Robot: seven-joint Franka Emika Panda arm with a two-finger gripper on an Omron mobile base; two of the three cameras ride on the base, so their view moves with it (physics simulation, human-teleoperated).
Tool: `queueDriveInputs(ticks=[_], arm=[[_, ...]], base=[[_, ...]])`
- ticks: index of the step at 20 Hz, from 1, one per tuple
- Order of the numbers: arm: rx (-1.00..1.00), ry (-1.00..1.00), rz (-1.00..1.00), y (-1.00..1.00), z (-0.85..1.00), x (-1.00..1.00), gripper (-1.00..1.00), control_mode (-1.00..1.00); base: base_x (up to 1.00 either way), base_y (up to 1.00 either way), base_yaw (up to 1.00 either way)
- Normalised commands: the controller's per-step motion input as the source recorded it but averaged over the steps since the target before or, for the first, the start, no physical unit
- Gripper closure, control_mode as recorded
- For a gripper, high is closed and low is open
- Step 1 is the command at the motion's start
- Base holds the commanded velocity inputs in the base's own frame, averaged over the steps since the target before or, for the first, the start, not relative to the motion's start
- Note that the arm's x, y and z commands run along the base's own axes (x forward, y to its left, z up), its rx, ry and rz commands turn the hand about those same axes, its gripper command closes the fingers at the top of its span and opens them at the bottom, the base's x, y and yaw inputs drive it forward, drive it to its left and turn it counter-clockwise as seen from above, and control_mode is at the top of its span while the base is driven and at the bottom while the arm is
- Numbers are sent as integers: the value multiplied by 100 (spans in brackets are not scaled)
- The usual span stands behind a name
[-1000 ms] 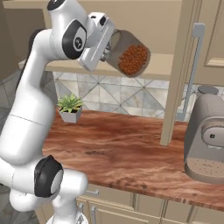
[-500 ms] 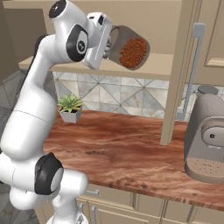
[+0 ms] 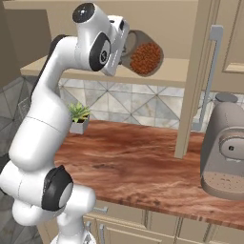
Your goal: Pick the jar and jar from the dining table and place them in the open cabinet. Close the cabinet after placing the objects.
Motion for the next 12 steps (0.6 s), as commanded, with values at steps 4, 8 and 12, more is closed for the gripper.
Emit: queueDriveInputs(ticks=[4,8,12], arm=[[17,2,5,-18,0,9,100,-100],[11,0,7,-14,0,5,100,-100],[7,0,7,-14,0,7,100,-100]], base=[[0,0,0],[0,0,0],[0,0,0]])
